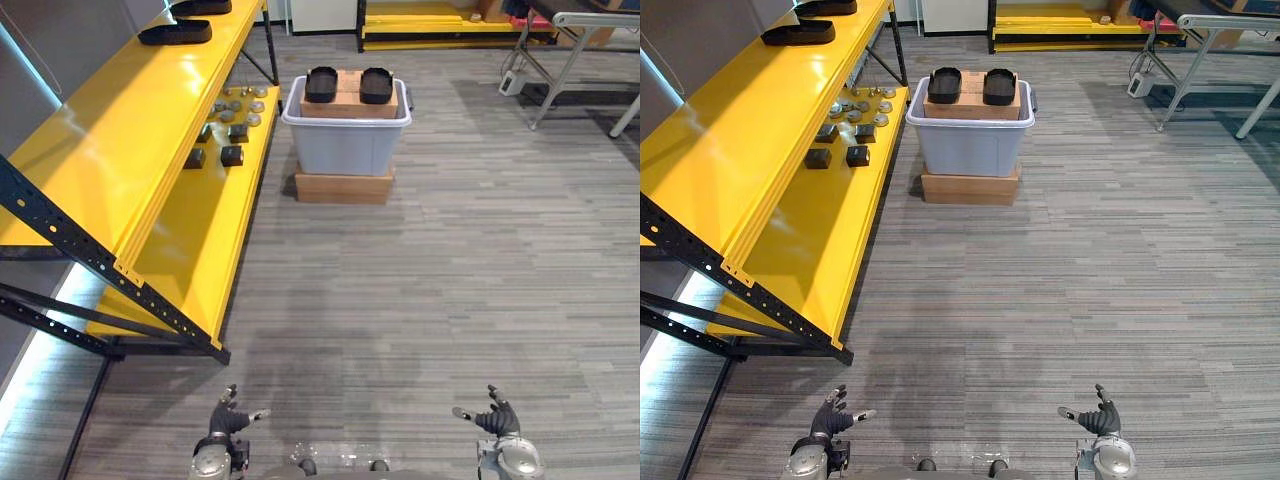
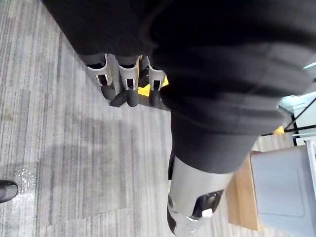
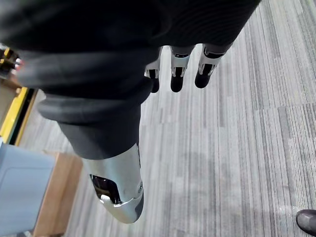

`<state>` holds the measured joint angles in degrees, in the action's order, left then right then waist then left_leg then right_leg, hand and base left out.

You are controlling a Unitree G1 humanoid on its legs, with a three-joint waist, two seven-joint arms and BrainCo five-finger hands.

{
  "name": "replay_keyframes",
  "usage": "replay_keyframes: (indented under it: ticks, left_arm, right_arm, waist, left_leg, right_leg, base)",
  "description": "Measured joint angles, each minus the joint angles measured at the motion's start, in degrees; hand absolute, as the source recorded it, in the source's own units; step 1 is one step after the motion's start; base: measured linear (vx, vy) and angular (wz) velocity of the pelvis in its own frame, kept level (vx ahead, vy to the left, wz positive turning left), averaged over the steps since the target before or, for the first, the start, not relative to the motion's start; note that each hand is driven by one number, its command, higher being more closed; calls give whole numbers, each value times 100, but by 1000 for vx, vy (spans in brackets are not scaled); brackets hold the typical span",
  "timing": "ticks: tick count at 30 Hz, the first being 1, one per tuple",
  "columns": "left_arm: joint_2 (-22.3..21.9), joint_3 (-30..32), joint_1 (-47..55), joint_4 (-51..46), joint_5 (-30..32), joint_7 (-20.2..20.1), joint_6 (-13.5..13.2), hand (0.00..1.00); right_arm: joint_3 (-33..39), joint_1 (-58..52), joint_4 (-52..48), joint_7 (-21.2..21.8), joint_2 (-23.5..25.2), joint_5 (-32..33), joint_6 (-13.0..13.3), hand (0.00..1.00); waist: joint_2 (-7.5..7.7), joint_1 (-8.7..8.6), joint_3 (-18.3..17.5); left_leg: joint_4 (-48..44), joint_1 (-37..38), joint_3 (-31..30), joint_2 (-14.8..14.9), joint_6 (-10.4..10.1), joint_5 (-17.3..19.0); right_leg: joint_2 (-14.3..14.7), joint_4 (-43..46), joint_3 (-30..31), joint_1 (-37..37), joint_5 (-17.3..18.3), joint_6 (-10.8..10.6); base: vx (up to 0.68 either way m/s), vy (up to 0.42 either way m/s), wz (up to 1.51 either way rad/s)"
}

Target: Walk over and take plastic housings, then place them on the shelf

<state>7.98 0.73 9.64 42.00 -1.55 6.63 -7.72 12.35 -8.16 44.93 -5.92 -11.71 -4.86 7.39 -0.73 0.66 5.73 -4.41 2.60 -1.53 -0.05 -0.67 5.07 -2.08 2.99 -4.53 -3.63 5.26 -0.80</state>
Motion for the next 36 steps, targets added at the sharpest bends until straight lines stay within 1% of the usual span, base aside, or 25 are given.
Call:
replay_keyframes:
  ticks: [4, 8, 13, 14, 16, 21, 23, 25, 27, 28, 29, 30, 31, 32, 33, 34, 35, 36]
  left_arm:
    - [0, 17, 80, 0, -1, 4, 7, 0]
    - [7, 174, 90, 1, -1, 7, 36, 0]
    - [27, 214, 91, 0, -4, 6, 61, 0]
    - [27, 217, 88, 0, -5, 6, 80, 0]
    - [27, 222, 70, -1, -10, 6, 90, 0]
    - [28, 296, 36, -259, -24, 7, 105, 0]
    - [19, 350, 31, -358, -34, 8, 103, 0]
    - [0, 393, 46, -375, -65, 8, 108, 0]
    - [0, 402, 69, -420, -68, 11, 112, 0]
    - [0, 410, 99, -454, -71, 11, 117, 0]
    - [0, 427, 102, -480, -73, 11, 122, 0]
    - [1, 449, 134, -600, -101, 18, 129, 0]
    - [-1, 447, 155, -714, -136, 45, 129, 0]
    - [-3, 436, 158, -724, -140, 70, 130, 0]
    - [19, 422, 147, -767, -187, 112, 133, 0]
    - [53, 435, 156, -820, -213, 127, 133, 0]
    - [73, 437, 161, -819, -241, 135, 167, 0]
    - [72, 438, 136, -819, -242, 139, 202, 0]
  right_arm:
    - [-5, -7, 39, 0, -1, 87, -18, 0]
    - [-45, -6, 93, -5, -1, 240, -110, 0]
    - [-32, 2, 93, -12, -2, 378, -113, 0]
    - [-14, 6, 93, -14, -1, 451, -118, 0]
    - [69, 24, 92, -27, 0, 513, -120, 0]
    - [138, 191, 82, -71, 1, 663, -123, 0]
    - [184, 295, 67, -91, 7, 663, -122, 0]
    - [410, 422, 65, -168, 1, 672, -128, 0]
    - [514, 438, 57, -168, 3, 706, -141, 0]
    - [524, 434, -18, -173, 2, 708, -156, 0]
    - [524, 416, -41, -174, 8, 708, -163, 0]
    - [524, 408, -52, -177, 14, 708, -175, 0]
    - [523, 384, -88, -177, 18, 712, -210, 0]
    - [523, 382, -96, -179, 17, 715, -236, 0]
    - [505, 369, -112, -183, 49, 742, -282, 0]
    - [505, 364, -121, -183, 114, 771, -313, 0]
    - [502, 359, -146, -184, 144, 777, -335, 0]
    - [502, 368, -146, -184, 133, 778, -341, 0]
  waist:
    - [-38, 2, 20]
    - [-37, -2, 19]
    - [-36, -3, 18]
    - [-35, -9, 19]
    - [-35, -12, 19]
    - [-14, -28, 35]
    - [-36, -16, 67]
    - [-116, 4, 119]
    - [-151, 21, 136]
    - [-182, 16, 154]
    - [-177, 16, 168]
    - [-145, 2, 208]
    - [-76, -10, 294]
    - [-87, -10, 338]
    - [-84, -90, 403]
    - [-41, -154, 412]
    - [-45, -151, 446]
    - [-52, -148, 459]
  left_leg:
    - [24, -6, -11, 10, 2, -1]
    - [52, -9, 5, 5, 9, -8]
    - [143, -33, 18, 4, 10, -10]
    - [152, -37, 23, 3, 52, -45]
    - [164, -39, 29, -1, 53, -44]
    - [130, -82, 68, -8, 49, -33]
    - [-63, -185, 138, 6, 78, 115]
    - [-428, -421, 222, 12, 134, 365]
    - [-616, -528, 326, 19, 158, 536]
    - [-875, -677, 350, 3, 196, 763]
    - [-1022, -740, 378, -12, 232, 869]
    - [-1311, -826, 426, -76, 304, 1085]
    - [-1472, -822, 429, -197, 377, 1266]
    - [-1532, -785, 409, -228, 407, 1350]
    - [-1615, -657, 333, -259, 551, 1467]
    - [-1613, -561, 308, -280, 555, 1514]
    - [-1587, -379, 307, -279, 576, 1594]
    - [-1498, -225, 304, -267, 593, 1637]
  right_leg:
    - [4, 98, -14, 96, -7, -11]
    - [-2, 81, -9, 107, -39, -39]
    - [4, 74, -3, 189, -43, -40]
    - [4, 65, -1, 191, -43, -40]
    - [4, 49, 4, 189, -41, -42]
    - [-4, 46, 56, 202, -40, -45]
    - [7, 49, 144, 252, -27, -63]
    - [9, 99, 226, 377, 2, -105]
    - [3, 197, 322, 474, 85, -176]
    - [-21, 527, 378, 665, 284, -224]
    - [-48, 788, 401, 780, 444, -283]
    - [-134, 1384, 444, 1018, 780, -396]
    - [-255, 2071, 451, 1239, 1048, -453]
    - [-306, 2513, 434, 1390, 1097, -490]
    - [-362, 3472, 366, 1833, 1137, -553]
    - [-378, 3878, 296, 2019, 1246, -499]
    - [-375, 4028, 234, 2217, 1359, -452]
    - [-350, 3987, 100, 2365, 1400, -398]
  base:
    - [-92, 0, 1]
    - [-72, 7, -1]
    - [9, -1, -4]
    - [61, 1, -3]
    - [71, 5, -2]
    - [49, 8, -4]
    - [7, 26, -19]
    - [-15, 42, -23]
    - [9, 65, -24]
    - [35, 87, -24]
    - [61, 116, -16]
    - [89, 106, -13]
    - [83, 106, -8]
    - [132, 107, 7]
    - [234, 93, 22]
    - [376, 85, 19]
    - [372, 43, 8]
    - [405, 11, 0]
